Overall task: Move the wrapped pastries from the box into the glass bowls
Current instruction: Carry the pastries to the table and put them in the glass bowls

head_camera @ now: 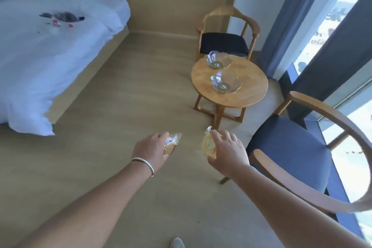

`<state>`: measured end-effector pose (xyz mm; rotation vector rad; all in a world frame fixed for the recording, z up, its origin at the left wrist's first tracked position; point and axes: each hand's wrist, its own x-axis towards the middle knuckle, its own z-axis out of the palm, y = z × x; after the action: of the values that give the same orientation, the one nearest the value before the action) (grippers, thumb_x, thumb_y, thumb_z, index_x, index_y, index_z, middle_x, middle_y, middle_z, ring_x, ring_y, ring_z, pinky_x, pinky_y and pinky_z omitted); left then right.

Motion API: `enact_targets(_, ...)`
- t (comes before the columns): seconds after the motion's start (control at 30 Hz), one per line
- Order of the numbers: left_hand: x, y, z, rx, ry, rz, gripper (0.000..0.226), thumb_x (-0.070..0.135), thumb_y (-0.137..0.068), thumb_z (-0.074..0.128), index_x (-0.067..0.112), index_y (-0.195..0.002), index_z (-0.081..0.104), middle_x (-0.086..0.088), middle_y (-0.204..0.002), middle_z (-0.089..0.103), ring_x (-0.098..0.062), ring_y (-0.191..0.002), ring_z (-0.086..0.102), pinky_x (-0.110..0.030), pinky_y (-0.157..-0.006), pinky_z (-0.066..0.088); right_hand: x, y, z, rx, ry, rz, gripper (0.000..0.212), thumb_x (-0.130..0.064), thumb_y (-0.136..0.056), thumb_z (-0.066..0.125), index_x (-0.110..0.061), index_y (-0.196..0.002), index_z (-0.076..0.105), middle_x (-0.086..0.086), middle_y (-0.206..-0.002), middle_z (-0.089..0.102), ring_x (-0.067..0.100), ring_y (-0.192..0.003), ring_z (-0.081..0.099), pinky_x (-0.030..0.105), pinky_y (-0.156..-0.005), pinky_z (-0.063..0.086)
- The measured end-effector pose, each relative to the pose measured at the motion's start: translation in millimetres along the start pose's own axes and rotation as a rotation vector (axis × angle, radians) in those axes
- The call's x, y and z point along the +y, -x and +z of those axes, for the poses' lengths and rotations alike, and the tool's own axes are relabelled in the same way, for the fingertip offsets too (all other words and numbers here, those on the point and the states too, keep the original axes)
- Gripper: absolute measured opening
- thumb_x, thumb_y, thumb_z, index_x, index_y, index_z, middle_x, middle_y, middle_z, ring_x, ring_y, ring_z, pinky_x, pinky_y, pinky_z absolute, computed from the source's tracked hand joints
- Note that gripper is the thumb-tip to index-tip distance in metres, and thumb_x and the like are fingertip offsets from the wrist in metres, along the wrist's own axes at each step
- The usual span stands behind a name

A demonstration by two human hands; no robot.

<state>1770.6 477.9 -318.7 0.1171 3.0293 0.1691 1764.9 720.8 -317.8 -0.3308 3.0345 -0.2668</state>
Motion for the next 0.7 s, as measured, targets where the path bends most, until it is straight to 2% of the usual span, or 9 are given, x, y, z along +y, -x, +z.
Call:
enact_targets(0.13, -20.9, -26.4, -11.7, 0.037, 0.019, -0.038, 0.032, 0.025, -0.076, 0.058, 0.026, -0.105, 0.044, 0.006, -0.098, 0.059, -0.023, -0.090, 0.055, -0.031, -0.058, 0.037, -19.8, -42.3, -7.7, -0.017, 0.031, -0.073, 0.078, -0.044, -0.078, 0.066, -0.029, -0.143, 0.025, 0.003, -0.141, 0.039, 0.025, -0.125, 0.041, 0.034, -0.107, 0.032)
enact_targets(0.33, -44.2, -75.6, -11.4, 0.064, 0.053, -0.049, 0.047, 0.025, -0.076, 0.058, 0.029, -0.121, 0.044, 0.008, -0.107, 0.059, -0.022, -0.096, 0.055, -0.031, -0.061, 0.039, -30.1, -104.9, -7.2, -0.060, 0.051, -0.118, 0.076, -0.043, -0.078, 0.066, -0.030, -0.142, 0.026, 0.002, -0.141, 0.038, 0.025, -0.126, 0.039, 0.034, -0.108, 0.030)
enact_targets(0.7, -70.5, -257.0, -35.2, 0.036, 0.032, -0.067, 0.051, 0.027, -0.078, 0.059, 0.032, -0.126, 0.042, 0.009, -0.118, 0.056, -0.019, -0.108, 0.052, -0.032, -0.072, 0.045, 0.1, -296.0, -11.8, -0.071, -0.010, -0.135, 0.077, -0.043, -0.078, 0.066, -0.030, -0.142, 0.025, 0.002, -0.141, 0.038, 0.025, -0.126, 0.039, 0.033, -0.107, 0.032)
